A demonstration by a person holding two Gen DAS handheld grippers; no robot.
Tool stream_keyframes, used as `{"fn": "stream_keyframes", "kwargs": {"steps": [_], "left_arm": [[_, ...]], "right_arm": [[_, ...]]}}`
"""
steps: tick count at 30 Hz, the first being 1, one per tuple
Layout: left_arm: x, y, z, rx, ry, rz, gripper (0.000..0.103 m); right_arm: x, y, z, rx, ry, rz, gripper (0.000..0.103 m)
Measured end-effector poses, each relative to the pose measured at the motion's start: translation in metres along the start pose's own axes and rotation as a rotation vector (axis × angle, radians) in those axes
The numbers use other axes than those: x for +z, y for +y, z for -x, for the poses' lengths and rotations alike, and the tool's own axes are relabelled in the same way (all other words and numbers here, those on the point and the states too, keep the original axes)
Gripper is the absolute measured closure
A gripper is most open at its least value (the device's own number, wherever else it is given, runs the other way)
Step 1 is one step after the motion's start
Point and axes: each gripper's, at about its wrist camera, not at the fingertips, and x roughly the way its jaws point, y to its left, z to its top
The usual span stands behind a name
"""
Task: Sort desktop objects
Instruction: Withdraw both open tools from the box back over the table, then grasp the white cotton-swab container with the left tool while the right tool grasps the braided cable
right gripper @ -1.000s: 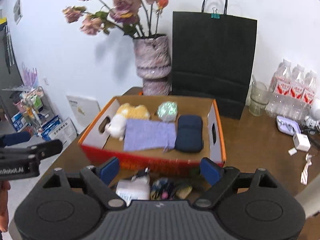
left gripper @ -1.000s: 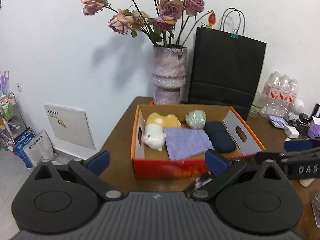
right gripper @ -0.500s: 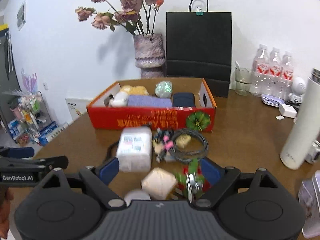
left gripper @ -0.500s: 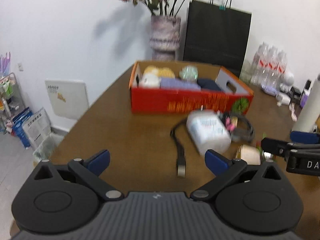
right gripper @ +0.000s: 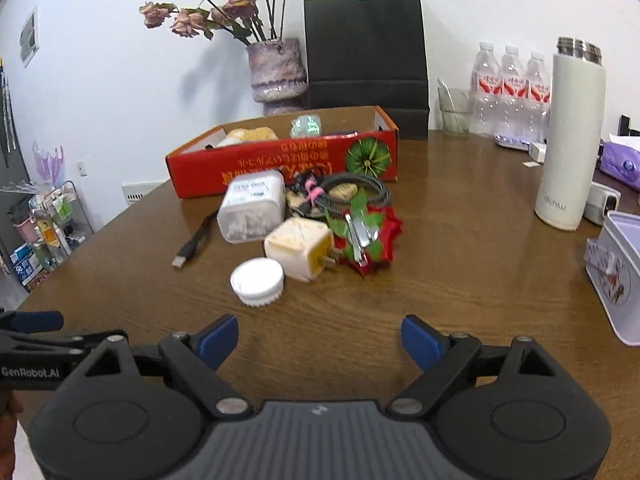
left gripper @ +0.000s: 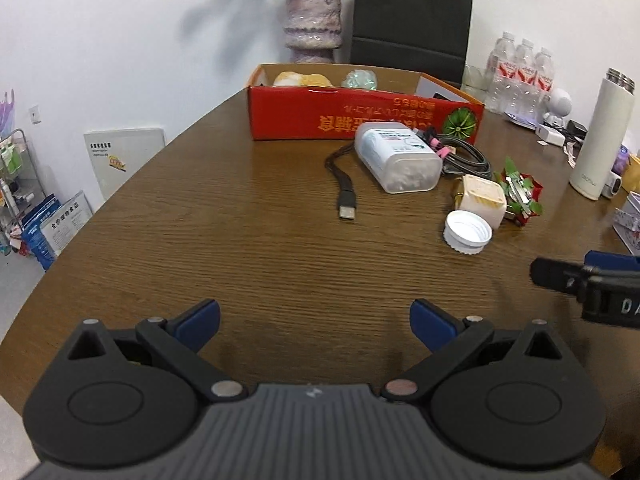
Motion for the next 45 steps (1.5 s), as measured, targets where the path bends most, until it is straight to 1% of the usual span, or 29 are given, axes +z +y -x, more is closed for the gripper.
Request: {"fn": "stream_keyframes", "kwargs": {"steps": [5,9,11,13,15,18,21,24,26,27,28,30,31,32,33,35,37,39,41,42,43,45], "left_arm": [[0.005,-0.007,-0.005,-0.009,-0.002,-0.004,0.000],[0.013,-0.011,-0.012,-0.031,-0.010,0.005,0.000],[0.021,-0.014,-0.016,-0.040,-0.025,-0.009,0.000],[0.033,-0.020,-0.022,-0.043,-0.040,-0.023,0.000],[0.051,-0.026,-0.031,-0.064,-0.042,-0.026,0.000],[0.082,-0.036,-0.051,-0.068,-0.047,-0.016,0.000],[0.108,-0.048,-0.073,-0.088,-0.060,-0.025,0.000],[0.124,-0.057,-0.096,-0.121,-0.053,-0.013,0.000],[0.131,-0.064,-0.112,-0.139,-0.037,-0.012,0.000],[0.133,-0.066,-0.120,-0.137,-0.026,-0.013,0.000],[0.135,-0.068,-0.128,-0.127,-0.009,-0.013,0.002],[0.134,-0.067,-0.139,-0.121,0.018,-0.009,0.012],[0.132,-0.064,-0.141,-0.129,0.022,0.003,0.025],[0.130,-0.059,-0.144,-0.136,0.028,0.020,0.028],[0.129,-0.053,-0.144,-0.156,0.030,0.039,0.029],[0.128,-0.045,-0.141,-0.168,0.031,0.055,0.032],[0.127,-0.038,-0.138,-0.162,0.034,0.065,0.033],[0.126,-0.031,-0.135,-0.163,0.038,0.071,0.033],[0.125,-0.028,-0.132,-0.153,0.039,0.064,0.033],[0.124,-0.027,-0.131,-0.146,0.036,0.060,0.033],[0.124,-0.025,-0.129,-0.146,0.031,0.065,0.033],[0.124,-0.023,-0.124,-0.153,0.024,0.075,0.034]], "right_arm": [[-0.002,-0.002,-0.003,0.005,0.003,0.002,0.016],[0.006,-0.011,-0.002,0.011,-0.042,-0.023,0.017],[0.012,-0.017,-0.003,0.015,-0.070,-0.043,0.020],[0.019,-0.024,-0.006,0.008,-0.089,-0.062,0.022],[0.028,-0.031,-0.013,-0.007,-0.098,-0.072,0.022],[0.047,-0.042,-0.024,-0.027,-0.111,-0.081,0.026],[0.066,-0.052,-0.033,-0.026,-0.138,-0.097,0.026],[0.081,-0.058,-0.045,-0.021,-0.148,-0.103,0.026],[0.090,-0.060,-0.057,-0.004,-0.141,-0.104,0.026],[0.093,-0.061,-0.062,0.004,-0.135,-0.104,0.026],[0.097,-0.060,-0.068,0.010,-0.129,-0.098,0.026],[0.105,-0.057,-0.080,0.021,-0.119,-0.075,0.026],[0.110,-0.055,-0.086,0.031,-0.112,-0.062,0.026],[0.114,-0.053,-0.093,0.045,-0.102,-0.052,0.026],[0.118,-0.050,-0.099,0.060,-0.093,-0.042,0.026],[0.128,-0.041,-0.114,0.093,-0.068,-0.005,0.032],[0.135,-0.029,-0.129,0.124,-0.036,0.048,0.041],[0.137,-0.017,-0.149,0.132,0.019,0.089,0.045],[0.137,-0.010,-0.167,0.147,0.068,0.096,0.055],[0.137,-0.008,-0.174,0.156,0.099,0.087,0.073],[0.136,-0.008,-0.181,0.155,0.136,0.074,0.078],[0.133,-0.007,-0.184,0.145,0.146,0.072,0.081]]}}
